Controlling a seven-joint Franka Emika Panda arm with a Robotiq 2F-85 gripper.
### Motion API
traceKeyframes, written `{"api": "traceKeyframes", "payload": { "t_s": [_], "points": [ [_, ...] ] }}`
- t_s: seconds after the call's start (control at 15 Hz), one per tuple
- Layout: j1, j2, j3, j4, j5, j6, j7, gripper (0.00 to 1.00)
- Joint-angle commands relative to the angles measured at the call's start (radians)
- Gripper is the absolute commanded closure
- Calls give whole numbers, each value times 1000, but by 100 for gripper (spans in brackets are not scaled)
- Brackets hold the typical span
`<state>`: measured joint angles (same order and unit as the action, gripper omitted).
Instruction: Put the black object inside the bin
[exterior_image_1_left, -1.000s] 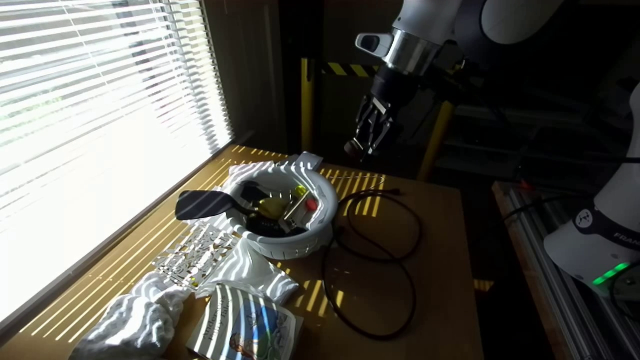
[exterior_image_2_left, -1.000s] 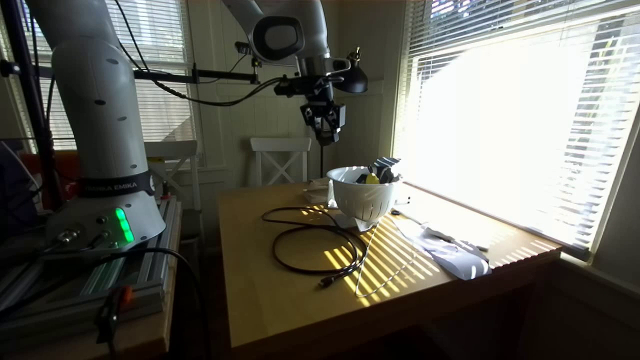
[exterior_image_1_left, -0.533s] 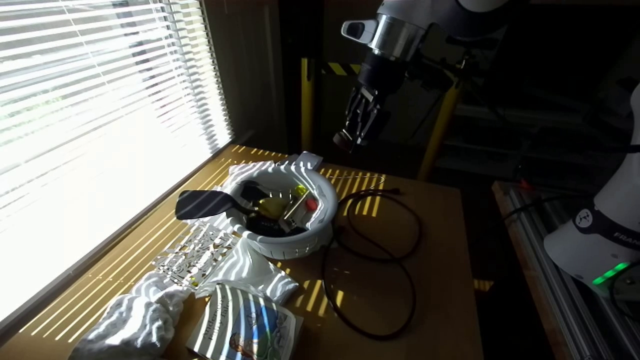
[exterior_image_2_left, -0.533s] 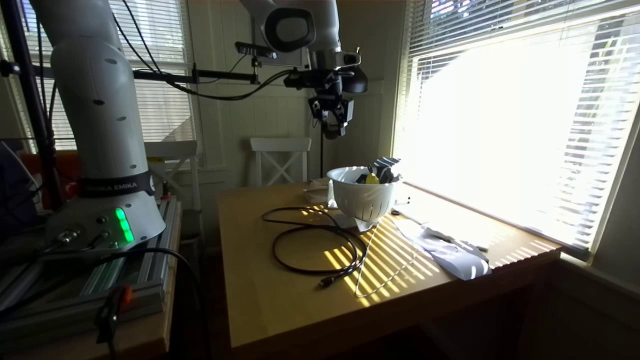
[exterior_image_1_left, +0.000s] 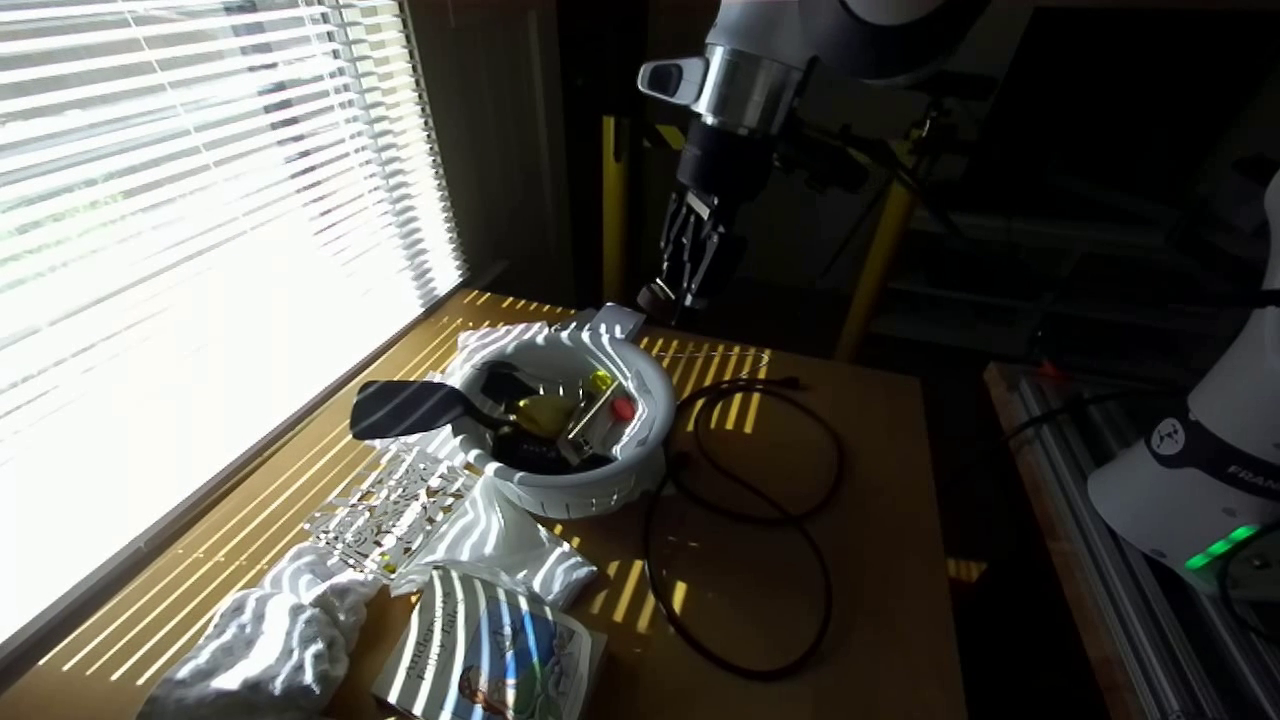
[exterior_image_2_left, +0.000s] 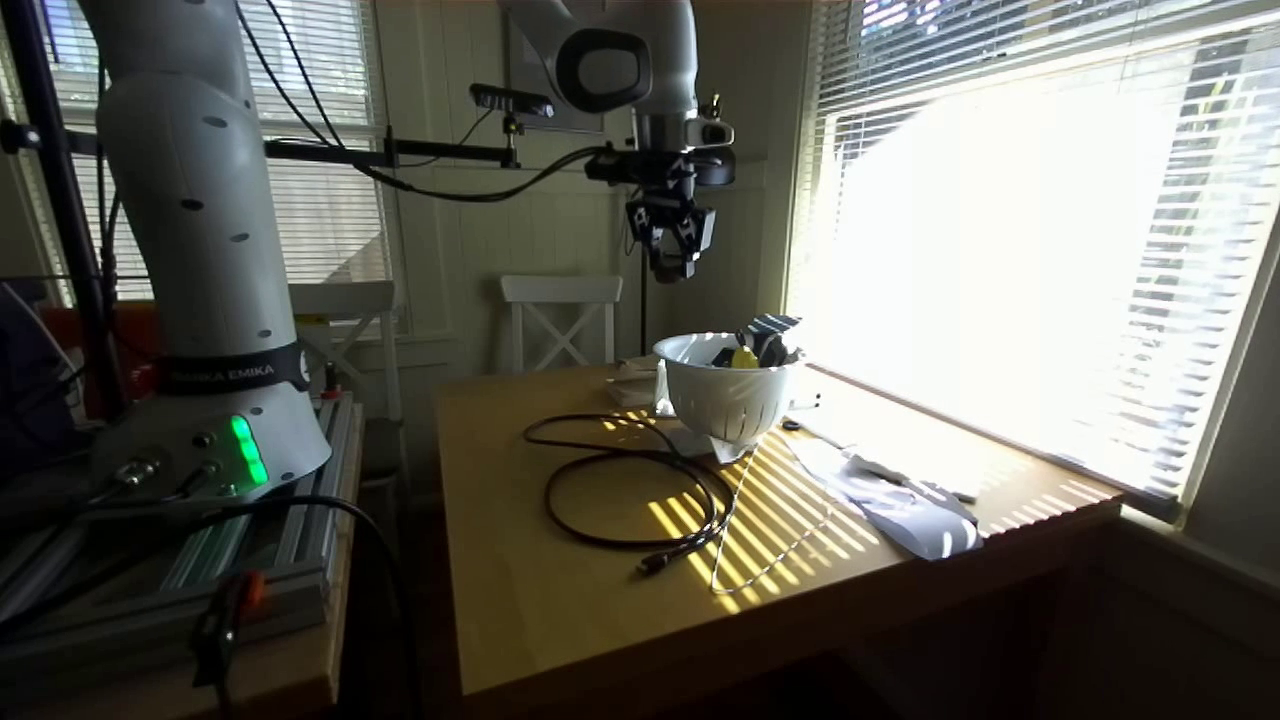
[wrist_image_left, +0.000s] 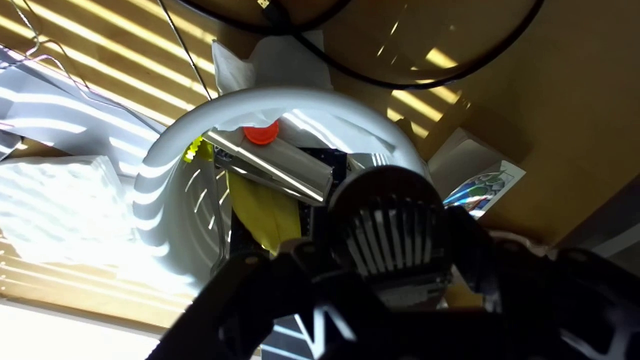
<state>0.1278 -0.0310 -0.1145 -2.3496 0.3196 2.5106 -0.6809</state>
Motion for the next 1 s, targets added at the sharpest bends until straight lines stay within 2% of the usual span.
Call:
{"api": "traceKeyframes", "payload": {
  "t_s": [0.0, 0.13, 0.2, 0.27, 0.4, 0.47, 0.6, 0.93],
  "points": [
    [-48, 69, 46, 87, 63, -16, -10, 65],
    [-67, 98, 62, 126, 79, -30, 6, 65],
    [-75, 106, 71, 131, 68, -27, 19, 15],
    [-82, 113, 78, 133, 56, -20, 30, 14],
    [-96, 129, 91, 129, 48, -5, 43, 2],
    [-103, 132, 97, 126, 54, -4, 41, 0],
    [-115, 119, 108, 104, 61, -10, 40, 0],
    [-118, 31, 108, -10, -34, -51, 144, 0]
  ]
}}
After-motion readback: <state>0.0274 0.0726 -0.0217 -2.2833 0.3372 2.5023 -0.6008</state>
